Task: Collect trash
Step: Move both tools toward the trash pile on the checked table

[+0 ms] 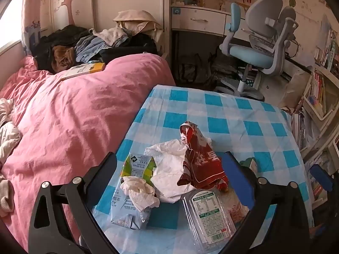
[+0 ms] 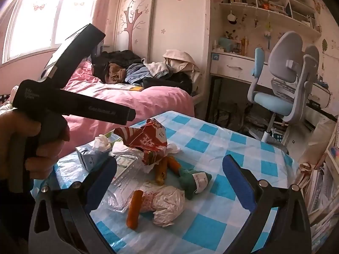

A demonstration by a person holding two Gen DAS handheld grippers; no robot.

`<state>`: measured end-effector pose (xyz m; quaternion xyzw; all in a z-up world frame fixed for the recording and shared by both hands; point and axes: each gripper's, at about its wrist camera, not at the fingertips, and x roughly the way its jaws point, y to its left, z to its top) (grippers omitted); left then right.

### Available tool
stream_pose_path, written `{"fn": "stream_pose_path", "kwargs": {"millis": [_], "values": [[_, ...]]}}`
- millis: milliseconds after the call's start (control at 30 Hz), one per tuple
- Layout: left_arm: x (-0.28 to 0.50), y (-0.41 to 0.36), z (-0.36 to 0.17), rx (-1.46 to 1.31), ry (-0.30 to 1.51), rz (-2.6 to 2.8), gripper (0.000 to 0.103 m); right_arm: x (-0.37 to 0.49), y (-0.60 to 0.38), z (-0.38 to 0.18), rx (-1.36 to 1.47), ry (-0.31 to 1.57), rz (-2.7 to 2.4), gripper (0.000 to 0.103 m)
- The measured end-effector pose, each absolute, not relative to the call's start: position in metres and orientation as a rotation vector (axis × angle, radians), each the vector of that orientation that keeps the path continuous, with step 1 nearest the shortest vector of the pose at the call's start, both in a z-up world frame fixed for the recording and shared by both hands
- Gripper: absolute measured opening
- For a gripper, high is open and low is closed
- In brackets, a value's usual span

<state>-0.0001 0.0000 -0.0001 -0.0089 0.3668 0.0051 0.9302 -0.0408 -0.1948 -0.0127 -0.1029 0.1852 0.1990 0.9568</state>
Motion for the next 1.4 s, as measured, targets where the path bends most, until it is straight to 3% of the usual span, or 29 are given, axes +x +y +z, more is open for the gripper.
{"fn": "stream_pose_path", "kwargs": {"millis": [200,433,700,1067,1400], "values": [[-0.001,0.002,-0.007,-0.015,0.759,0.010,0.096,-0.042,-0.191,-0.015,-0.229,0.400,0.414,0.082],[-0.008,0.003,-0.004,-0.018,0.793,0.015,0.096,-0.048,-0.189,-0.015,-0.238,0.418,0.419,0.077],[-0.003,0.045,-0.019,-0.125,0.914,0.004,0.095,-0.046,-0.192,-0.026,-0.212,0.519,0.410,0.057],[0.002,0.079,-0.025,-0.320,0.880,0.014,0.091,-0.030,-0.188,-0.050,-0.202,0.646,0.403,0.053],[0.011,0.074,-0.037,-0.075,1.001,0.038,0.091,-0.010,-0.191,-0.069,-0.162,0.733,0.386,0.048]]}}
